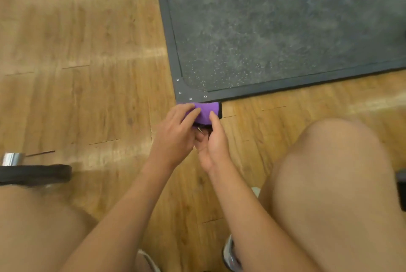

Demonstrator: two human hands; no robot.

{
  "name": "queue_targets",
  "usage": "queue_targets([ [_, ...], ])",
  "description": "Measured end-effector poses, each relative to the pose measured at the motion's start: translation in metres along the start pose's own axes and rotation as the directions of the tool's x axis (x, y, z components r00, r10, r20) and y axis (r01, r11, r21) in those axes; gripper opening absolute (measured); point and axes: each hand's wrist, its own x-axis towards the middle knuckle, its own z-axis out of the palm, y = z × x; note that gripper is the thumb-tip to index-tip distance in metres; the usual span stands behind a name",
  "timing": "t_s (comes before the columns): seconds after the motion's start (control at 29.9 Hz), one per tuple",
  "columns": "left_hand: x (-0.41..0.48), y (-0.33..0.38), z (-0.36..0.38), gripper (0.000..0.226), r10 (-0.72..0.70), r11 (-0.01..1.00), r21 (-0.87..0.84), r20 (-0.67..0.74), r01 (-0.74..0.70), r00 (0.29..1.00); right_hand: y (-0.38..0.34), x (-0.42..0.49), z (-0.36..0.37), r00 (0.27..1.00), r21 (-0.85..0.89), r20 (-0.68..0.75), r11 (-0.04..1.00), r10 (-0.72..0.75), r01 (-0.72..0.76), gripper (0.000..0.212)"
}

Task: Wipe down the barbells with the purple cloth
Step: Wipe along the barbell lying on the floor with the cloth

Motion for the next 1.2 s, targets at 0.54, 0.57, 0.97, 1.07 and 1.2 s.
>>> queue_targets([
  [0.54, 0.027, 0.154, 0.06, 0.053, 0.234, 0.971, -0.084, 0.139, -0.224, 0.962, -0.095, -0.068, -0.118, 0.947, -0.091, -0.217, 0.971, -0.237, 0.222, 0.016],
  [0.57, 0.03, 0.162, 0.066, 0.054, 0.222, 0.971, -0.128, 0.153, -0.203, 0.963, -0.102, -0.071, -0.124, 0.938, -0.097, -0.238, 0.967, -0.252, 0.236, 0.016],
  [0.97, 0.02, 0.18, 0.155, 0.05, 0.049, 0.865, -0.495, 0.239, 0.079, 0.97, -0.1, -0.066, -0.165, 0.764, -0.548, -0.352, 0.781, -0.541, 0.301, 0.025],
  [1.07, 0.018, 0.202, 0.183, 0.048, 0.025, 0.828, -0.541, 0.299, 0.148, 0.954, -0.088, -0.066, -0.2, 0.676, -0.819, -0.317, 0.552, -0.666, 0.159, 0.029],
  [1.2, 0.001, 0.228, 0.218, 0.045, 0.192, 0.865, -0.502, 0.375, 0.025, 0.907, -0.068, -0.088, -0.266, 0.606, -0.91, -0.397, 0.38, -0.689, -0.164, 0.044],
])
